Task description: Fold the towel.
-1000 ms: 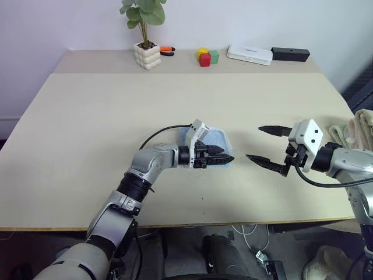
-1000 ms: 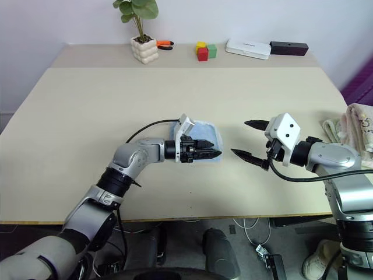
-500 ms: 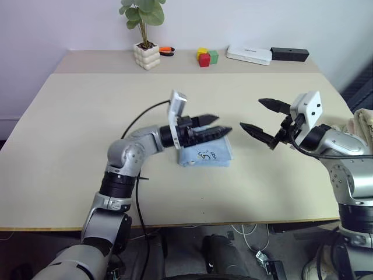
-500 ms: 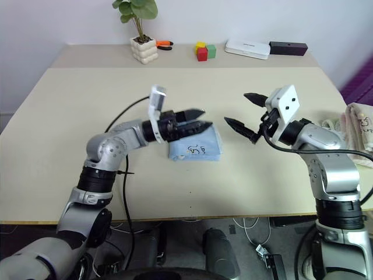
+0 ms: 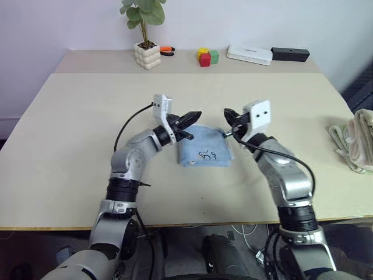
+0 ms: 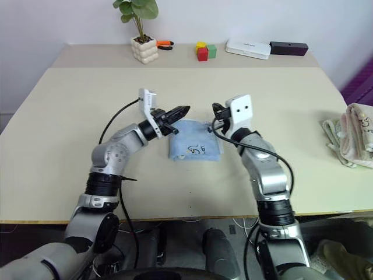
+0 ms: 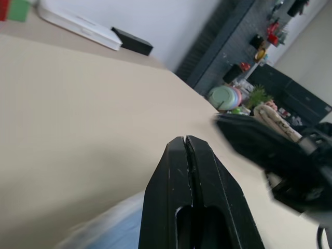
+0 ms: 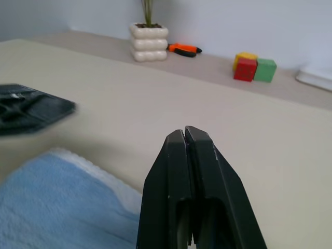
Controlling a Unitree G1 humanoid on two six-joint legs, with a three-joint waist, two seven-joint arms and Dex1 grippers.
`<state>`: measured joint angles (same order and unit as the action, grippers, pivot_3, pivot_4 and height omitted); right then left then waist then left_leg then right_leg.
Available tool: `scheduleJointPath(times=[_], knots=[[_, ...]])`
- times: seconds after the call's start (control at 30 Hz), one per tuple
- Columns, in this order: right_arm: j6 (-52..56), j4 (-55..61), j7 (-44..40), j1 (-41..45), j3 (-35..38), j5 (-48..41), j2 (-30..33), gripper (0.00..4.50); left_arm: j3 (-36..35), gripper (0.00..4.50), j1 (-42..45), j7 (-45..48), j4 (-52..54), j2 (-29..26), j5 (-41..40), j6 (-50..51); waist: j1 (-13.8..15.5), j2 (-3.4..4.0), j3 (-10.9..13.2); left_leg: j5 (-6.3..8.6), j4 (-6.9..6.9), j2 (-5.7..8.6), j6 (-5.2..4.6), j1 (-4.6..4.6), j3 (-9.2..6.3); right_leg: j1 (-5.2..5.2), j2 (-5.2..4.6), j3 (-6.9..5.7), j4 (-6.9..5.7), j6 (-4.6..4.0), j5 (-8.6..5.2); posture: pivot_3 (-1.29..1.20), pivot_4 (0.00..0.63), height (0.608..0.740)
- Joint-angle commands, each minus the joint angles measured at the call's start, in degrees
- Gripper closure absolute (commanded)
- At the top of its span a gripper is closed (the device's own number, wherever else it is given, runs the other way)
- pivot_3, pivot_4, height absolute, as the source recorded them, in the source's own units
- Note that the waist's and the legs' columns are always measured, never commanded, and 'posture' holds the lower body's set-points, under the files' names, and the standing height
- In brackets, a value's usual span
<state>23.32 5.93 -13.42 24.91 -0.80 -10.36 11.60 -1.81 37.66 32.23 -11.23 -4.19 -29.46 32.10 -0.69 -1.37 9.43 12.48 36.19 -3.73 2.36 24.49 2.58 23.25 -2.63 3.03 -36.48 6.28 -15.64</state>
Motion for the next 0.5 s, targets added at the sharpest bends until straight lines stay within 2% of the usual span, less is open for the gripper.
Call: scheduleJointPath(times=[0.03,0.2,0.5], knots=[[-1.74,-2.86,4.76,1.15,-0.08,1.99,-3.90,4.50,1.43,4.48,0.30,-2.42,-0.99,0.92,3.63,-3.20,-0.01,0.01,-0.01,0.00,-0.02,0.00,0.00,-0.02,0.00,0.00,0.00,0.00,-0.01,0.00,0.00,0.00,0.150,0.740],[-5.70,-6.16,5.67,-2.20,-3.64,4.51,-7.97,4.50,3.84,4.48,-1.57,-3.45,-1.63,2.81,6.53,-4.63,-0.09,0.01,-0.01,0.00,-0.07,0.00,0.00,0.01,0.00,0.03,0.00,0.00,0.00,0.00,0.00,0.00,0.150,0.740],[-11.95,-13.61,7.92,-5.03,-3.91,10.40,-5.59,4.50,4.13,4.48,-3.55,-4.87,-9.64,3.05,11.47,-10.01,-0.04,0.01,-0.01,0.00,-0.01,0.00,0.00,-0.02,0.01,0.00,-0.01,0.00,-0.04,0.00,0.00,0.00,0.150,0.740]])
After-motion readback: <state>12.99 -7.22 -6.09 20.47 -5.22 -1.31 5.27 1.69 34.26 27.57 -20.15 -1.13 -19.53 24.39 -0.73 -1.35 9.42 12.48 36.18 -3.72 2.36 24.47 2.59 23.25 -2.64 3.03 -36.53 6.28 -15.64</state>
